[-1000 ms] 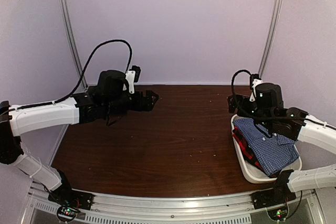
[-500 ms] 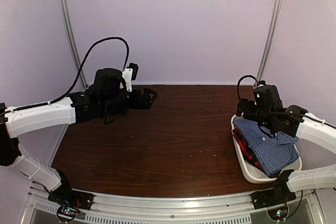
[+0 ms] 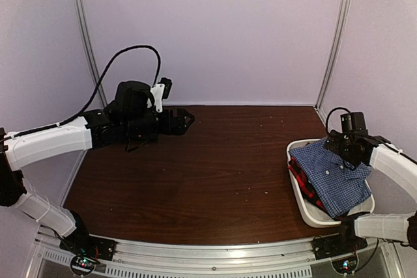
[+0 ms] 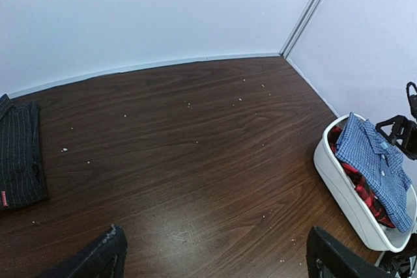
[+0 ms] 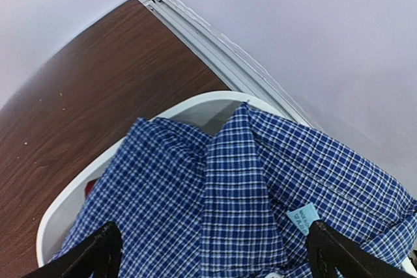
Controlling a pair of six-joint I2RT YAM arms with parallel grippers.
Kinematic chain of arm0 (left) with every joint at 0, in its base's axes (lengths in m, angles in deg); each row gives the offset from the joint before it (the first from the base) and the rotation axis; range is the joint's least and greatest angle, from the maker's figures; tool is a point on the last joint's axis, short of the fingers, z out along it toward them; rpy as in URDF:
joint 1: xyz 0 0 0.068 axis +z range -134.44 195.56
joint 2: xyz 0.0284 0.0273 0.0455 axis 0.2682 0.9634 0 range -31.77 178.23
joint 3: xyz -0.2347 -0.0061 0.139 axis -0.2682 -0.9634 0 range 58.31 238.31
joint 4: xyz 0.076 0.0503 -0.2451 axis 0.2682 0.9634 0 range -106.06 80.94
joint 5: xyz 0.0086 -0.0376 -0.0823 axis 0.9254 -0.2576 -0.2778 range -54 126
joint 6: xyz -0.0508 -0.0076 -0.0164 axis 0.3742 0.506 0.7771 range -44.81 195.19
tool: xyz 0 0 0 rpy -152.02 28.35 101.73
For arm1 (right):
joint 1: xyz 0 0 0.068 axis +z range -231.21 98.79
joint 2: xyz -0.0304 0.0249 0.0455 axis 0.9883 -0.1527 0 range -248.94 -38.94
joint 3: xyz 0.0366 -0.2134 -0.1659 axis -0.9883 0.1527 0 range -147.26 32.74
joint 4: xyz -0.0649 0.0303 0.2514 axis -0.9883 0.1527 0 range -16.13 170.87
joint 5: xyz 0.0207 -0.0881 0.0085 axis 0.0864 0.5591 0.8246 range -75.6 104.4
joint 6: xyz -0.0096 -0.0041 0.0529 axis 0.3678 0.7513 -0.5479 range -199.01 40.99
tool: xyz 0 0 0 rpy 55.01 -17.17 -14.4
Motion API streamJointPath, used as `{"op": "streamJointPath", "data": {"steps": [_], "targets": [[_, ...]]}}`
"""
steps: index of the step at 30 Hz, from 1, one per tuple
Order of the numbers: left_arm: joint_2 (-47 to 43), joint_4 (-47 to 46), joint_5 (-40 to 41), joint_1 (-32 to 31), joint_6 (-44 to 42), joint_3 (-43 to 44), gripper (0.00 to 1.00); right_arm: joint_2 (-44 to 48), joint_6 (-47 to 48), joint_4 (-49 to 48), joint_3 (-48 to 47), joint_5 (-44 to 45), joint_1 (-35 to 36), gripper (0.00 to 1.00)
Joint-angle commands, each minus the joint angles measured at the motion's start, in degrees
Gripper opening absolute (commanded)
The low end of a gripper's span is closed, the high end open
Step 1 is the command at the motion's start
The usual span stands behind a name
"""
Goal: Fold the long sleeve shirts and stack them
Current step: Pick up the crumpled shirt from the bin, then move the crumpled shirt to the center of the board.
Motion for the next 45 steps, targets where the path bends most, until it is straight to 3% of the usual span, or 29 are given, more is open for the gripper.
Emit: {"op": "streamJointPath", "data": {"steps": [1,6,10,17,24,31,37,40,45], "targets": [[-0.7,-0.1,-3.0,1.4,-0.1,0.5,0.98,-2.8,2.7,-6.9,2.7,-9.7,-8.0,1.0],[-0.8,0.0,-4.7,2.5,-0.1,-0.1,0.98,-6.8,3.5,-13.2,5.0,-15.9,-13.9,0.95],[-1.0,0.4,-5.7,3.2,-0.2,-0.2,0.98,-8.8,3.6,-17.5,6.0,-21.3,-15.7,0.82],[-1.8,1.3,-7.9,4.5,-0.8,-0.1,0.98,-8.0,4.1,-18.8,6.5,-26.4,-15.6,0.37],[-2.4,1.1,-8.7,5.0,-0.8,-0.6,0.98,-2.9,5.0,-16.8,4.6,-33.7,-15.6,0.0],[-2.6,0.7,-8.9,5.2,-0.8,-0.9,0.98,3.6,1.7,-15.8,0.6,-40.4,-11.2,0.0],[-3.3,1.1,-8.6,5.8,-1.0,-0.9,0.98,4.9,-1.7,-15.7,-8.4,-34.9,5.3,0.0],[-3.9,1.4,-8.4,6.1,-1.1,-0.9,0.98,1.4,-1.8,-16.2,-15.8,-31.4,13.1,0.0],[-4.9,1.6,-8.3,6.4,-1.1,-0.8,0.98,-11.6,3.9,-12.0,-38.4,-27.7,22.3,0.0]]}}
